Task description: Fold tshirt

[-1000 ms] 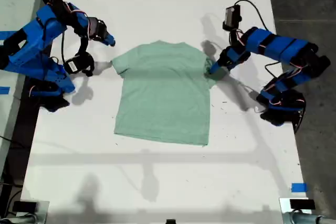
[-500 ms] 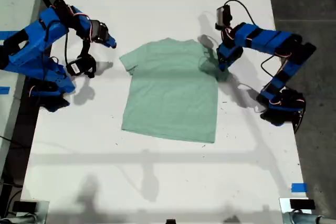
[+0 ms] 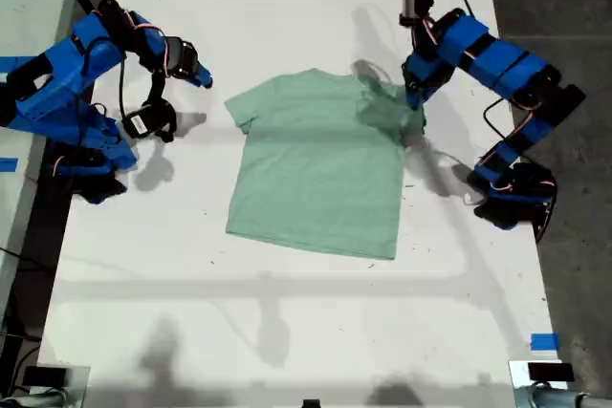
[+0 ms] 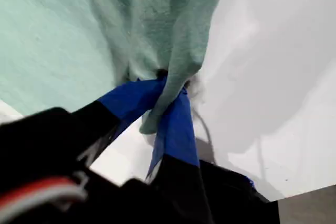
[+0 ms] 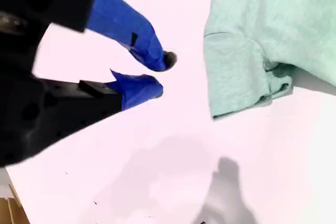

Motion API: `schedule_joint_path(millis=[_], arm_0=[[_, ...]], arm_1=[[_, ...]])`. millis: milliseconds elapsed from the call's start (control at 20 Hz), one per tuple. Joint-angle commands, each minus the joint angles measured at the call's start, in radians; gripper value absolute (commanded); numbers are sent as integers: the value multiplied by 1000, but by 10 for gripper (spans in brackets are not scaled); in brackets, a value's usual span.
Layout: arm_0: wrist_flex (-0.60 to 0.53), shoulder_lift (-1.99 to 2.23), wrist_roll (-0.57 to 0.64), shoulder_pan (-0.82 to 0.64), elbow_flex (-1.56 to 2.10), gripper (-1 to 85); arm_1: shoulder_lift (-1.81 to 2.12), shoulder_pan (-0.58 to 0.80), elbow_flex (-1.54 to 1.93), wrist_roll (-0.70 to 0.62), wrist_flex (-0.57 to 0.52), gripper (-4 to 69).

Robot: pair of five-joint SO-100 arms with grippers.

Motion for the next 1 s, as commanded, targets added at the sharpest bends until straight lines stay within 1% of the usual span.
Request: schedule_joint_path(millis=[0,150,250,400,450,500,550,600,750,800,950], arm_0=[[-14,5,-20,12,-6,53],[-14,6,-28,23,-8,53],[-14,6,-31,29,-8,53],[-15,9,-34,31,-9,53],[-17,9,-34,31,-9,54],[-17,9,-37,32,-9,61],[-15,9,-40,32,-9,73],[-15,9,-40,32,-9,82],[-15,9,-51,32,-17,106],[-11,11,-55,32,-25,114],[9,35,-64,32,-34,146]], arm_1=[[-26,-110,-275,84,57,-17],[-241,-245,-571,195,66,-17],[-407,-321,-752,241,51,-17],[-557,-390,-775,304,-104,-15],[-611,-403,-779,311,-133,62],[-660,-413,-798,311,-135,283],[-678,-419,-801,316,-127,400],[-675,-425,-802,298,-115,460],[-561,-411,-813,273,-3,370],[-499,-396,-807,265,44,353],[-267,-341,-736,229,184,334]])
